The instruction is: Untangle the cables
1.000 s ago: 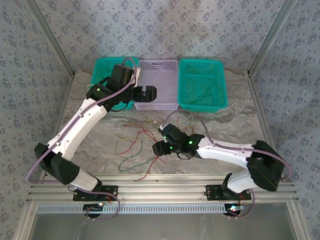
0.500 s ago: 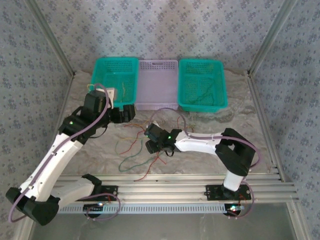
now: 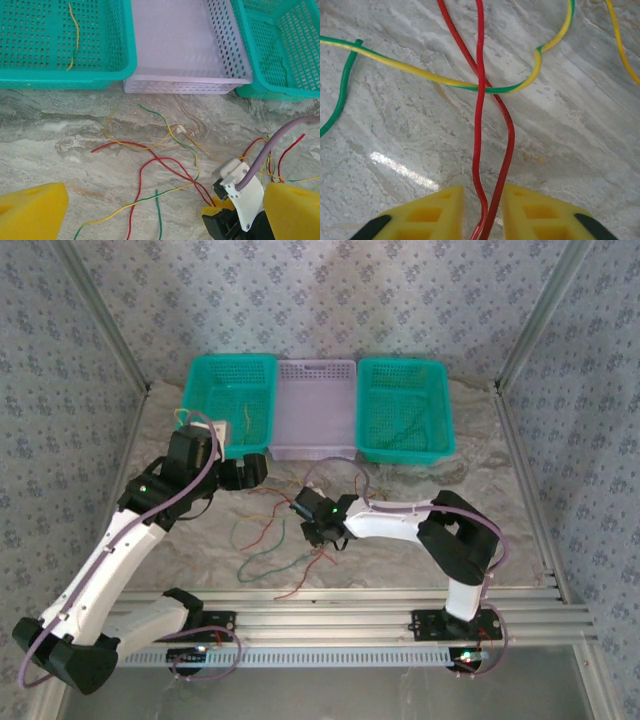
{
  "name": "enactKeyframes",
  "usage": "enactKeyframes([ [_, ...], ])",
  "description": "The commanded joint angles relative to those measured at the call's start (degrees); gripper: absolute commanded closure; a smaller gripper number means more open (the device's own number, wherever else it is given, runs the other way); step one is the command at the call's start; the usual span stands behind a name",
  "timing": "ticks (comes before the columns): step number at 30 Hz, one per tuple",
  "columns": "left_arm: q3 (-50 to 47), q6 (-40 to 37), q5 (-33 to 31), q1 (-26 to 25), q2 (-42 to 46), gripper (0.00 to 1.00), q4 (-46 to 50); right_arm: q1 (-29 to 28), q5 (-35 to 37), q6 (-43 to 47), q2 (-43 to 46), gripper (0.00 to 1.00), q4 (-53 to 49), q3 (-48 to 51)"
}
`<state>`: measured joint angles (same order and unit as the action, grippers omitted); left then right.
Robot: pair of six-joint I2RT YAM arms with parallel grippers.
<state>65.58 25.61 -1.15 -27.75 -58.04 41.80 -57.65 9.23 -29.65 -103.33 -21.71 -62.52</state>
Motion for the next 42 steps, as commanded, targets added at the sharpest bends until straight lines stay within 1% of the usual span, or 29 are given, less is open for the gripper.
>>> enactKeyframes([
  [1,-0.6,0.5,-0.3,0.3,0.5,0.0,-1.5,1.4,0.4,-1.3,0.1,0.83,-1.4,-0.7],
  [4,-0.6,0.6,-0.2,0.3,0.1,0.0,-1.8,3.2,0.6,-1.6,1.9,0.98,-0.4,0.0],
  [5,-0.7,0.7,0.0,0.3,0.0,0.0,-2.0,3.8,1.0,-1.6,2.9,1.0,-0.1,0.2],
  [9,-1.2,1.3,1.1,0.4,-0.6,0.0,-2.5,6.5,2.2,-0.5,7.2,1.0,1.2,0.4],
  [14,-2.6,2.7,3.7,0.4,-1.5,0.0,-6.0,10.1,2.7,1.6,12.8,1.0,2.2,0.1],
  [17,-3.9,3.8,5.7,0.4,-2.0,0.0,-8.0,12.9,1.4,2.0,16.1,1.0,3.5,0.3],
  [22,-5.4,5.9,9.6,0.3,-3.6,0.0,-11.4,17.0,-4.0,4.5,20.7,1.0,6.8,0.4],
  [24,-5.9,7.1,10.4,0.2,-4.0,0.0,-13.0,17.5,-5.2,6.5,22.7,1.0,8.5,0.7],
  [31,-6.7,11.2,15.1,0.0,-6.4,0.0,-18.5,18.3,-10.0,11.5,27.9,1.0,10.0,1.8],
  [32,-6.7,11.5,15.7,-0.1,-6.8,0.0,-19.1,18.6,-11.7,12.0,28.9,1.0,10.9,2.5],
  [36,-6.4,11.8,16.1,-1.1,-8.1,0.0,-19.7,19.2,-14.7,12.1,32.9,1.0,12.6,3.6],
  [42,-6.8,11.6,16.6,-2.6,-9.0,0.0,-19.8,19.8,-17.2,12.4,38.0,1.0,15.3,3.9],
])
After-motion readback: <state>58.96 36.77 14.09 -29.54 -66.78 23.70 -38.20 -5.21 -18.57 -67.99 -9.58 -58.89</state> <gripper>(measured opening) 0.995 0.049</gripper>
